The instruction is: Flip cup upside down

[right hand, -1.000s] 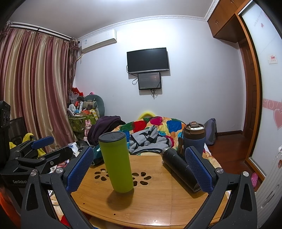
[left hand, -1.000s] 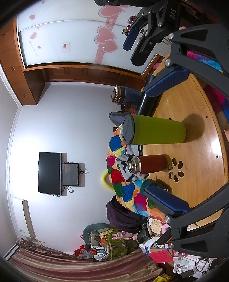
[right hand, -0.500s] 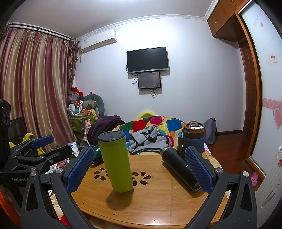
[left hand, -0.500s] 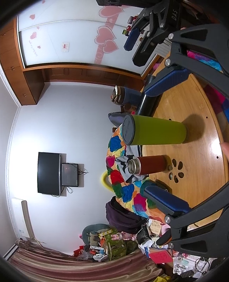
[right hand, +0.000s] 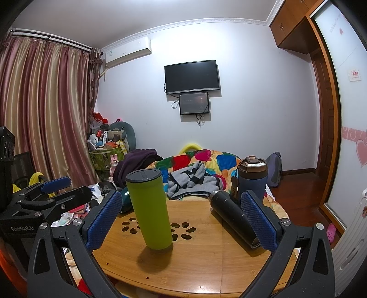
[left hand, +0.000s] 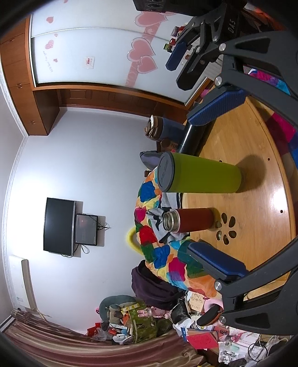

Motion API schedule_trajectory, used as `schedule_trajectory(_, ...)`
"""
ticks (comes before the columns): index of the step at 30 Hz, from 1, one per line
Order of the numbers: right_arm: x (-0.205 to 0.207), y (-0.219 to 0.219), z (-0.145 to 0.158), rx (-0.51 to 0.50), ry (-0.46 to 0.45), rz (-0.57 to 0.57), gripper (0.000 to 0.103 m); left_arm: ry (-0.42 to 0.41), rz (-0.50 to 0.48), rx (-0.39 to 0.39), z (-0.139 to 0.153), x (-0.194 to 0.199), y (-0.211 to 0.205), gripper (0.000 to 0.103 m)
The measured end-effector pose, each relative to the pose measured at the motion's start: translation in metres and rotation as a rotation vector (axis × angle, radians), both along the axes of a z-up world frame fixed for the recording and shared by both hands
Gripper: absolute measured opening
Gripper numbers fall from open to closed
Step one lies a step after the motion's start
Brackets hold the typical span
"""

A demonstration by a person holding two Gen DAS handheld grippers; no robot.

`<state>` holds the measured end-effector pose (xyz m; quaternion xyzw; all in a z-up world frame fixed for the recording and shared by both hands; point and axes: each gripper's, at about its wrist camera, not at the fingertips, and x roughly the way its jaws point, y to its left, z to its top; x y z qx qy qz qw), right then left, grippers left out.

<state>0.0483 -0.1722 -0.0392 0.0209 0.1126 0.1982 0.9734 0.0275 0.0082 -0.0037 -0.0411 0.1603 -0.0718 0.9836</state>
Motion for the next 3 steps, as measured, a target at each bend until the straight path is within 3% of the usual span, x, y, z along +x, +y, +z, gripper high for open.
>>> schedule_trajectory(3, 0.0001, 0.0000, 0.0001, -0.001, 0.001, 0.000, 0.103, 0.008, -0.011, -0.007, 0.0006, 0.0009, -0.0001, 0.103)
